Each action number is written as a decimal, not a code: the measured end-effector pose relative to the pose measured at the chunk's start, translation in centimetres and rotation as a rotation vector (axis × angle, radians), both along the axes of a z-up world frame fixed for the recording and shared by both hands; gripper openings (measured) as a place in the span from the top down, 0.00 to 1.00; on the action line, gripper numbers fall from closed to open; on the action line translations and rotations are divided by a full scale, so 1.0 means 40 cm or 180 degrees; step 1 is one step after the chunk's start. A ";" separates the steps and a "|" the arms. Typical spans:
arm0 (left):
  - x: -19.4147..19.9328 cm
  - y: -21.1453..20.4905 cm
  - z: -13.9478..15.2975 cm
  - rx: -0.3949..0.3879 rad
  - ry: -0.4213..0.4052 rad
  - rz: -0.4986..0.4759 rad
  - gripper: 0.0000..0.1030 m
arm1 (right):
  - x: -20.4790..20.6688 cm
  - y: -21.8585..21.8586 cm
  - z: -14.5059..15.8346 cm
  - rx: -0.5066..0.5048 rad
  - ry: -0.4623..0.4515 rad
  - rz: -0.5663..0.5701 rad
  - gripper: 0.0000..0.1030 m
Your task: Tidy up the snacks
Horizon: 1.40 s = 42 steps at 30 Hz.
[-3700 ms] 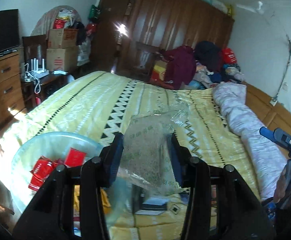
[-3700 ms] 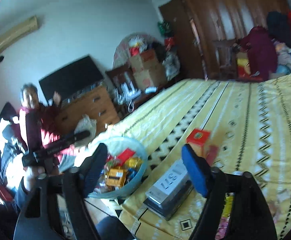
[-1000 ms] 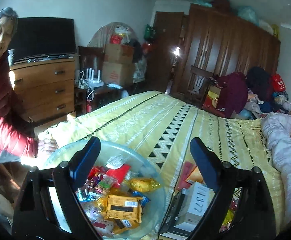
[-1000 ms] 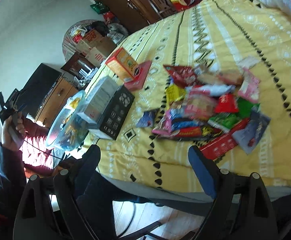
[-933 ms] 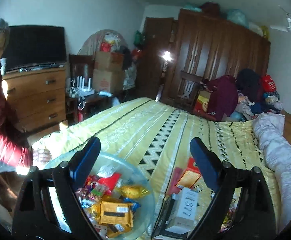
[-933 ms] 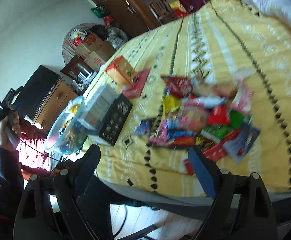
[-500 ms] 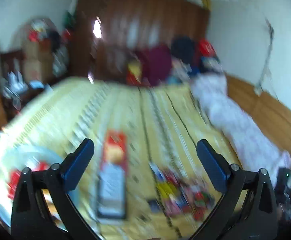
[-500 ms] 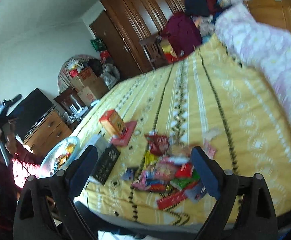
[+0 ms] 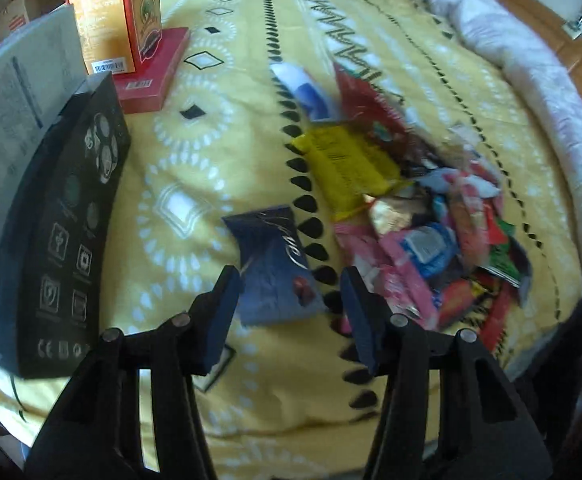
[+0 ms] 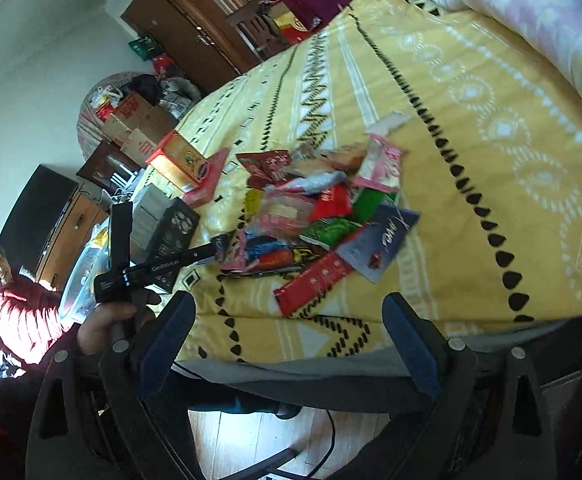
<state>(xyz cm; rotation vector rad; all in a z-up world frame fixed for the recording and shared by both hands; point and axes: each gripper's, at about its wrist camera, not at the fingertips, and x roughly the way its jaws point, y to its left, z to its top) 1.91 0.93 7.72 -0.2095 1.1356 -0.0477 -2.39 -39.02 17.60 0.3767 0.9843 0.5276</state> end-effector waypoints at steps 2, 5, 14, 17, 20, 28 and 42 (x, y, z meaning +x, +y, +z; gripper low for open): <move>0.015 -0.003 -0.010 0.0009 -0.0009 0.0030 0.48 | 0.008 -0.006 -0.016 0.0022 0.0062 -0.0036 0.07; 0.037 -0.006 -0.039 0.0277 -0.0029 0.0088 0.46 | 0.021 -0.002 -0.023 0.0034 0.0092 -0.0020 0.07; 0.001 -0.025 -0.039 0.0318 -0.0152 -0.0020 0.66 | 0.067 0.032 -0.034 -0.0027 0.0105 0.0042 0.07; -0.032 -0.029 0.001 0.0257 -0.0266 -0.0092 0.66 | 0.101 0.063 -0.043 -0.0009 0.0134 0.0104 0.07; -0.034 -0.016 0.026 0.0154 -0.0292 -0.0107 0.66 | 0.132 0.112 -0.048 -0.0031 0.0110 0.0288 0.08; -0.060 -0.007 0.075 -0.0037 -0.0375 -0.0099 0.66 | 0.187 -0.008 -0.143 -0.0143 0.0548 -0.0368 0.09; -0.077 -0.021 0.123 -0.0106 -0.0482 -0.0238 0.66 | 0.225 0.024 -0.229 -0.0311 0.0562 -0.0667 0.56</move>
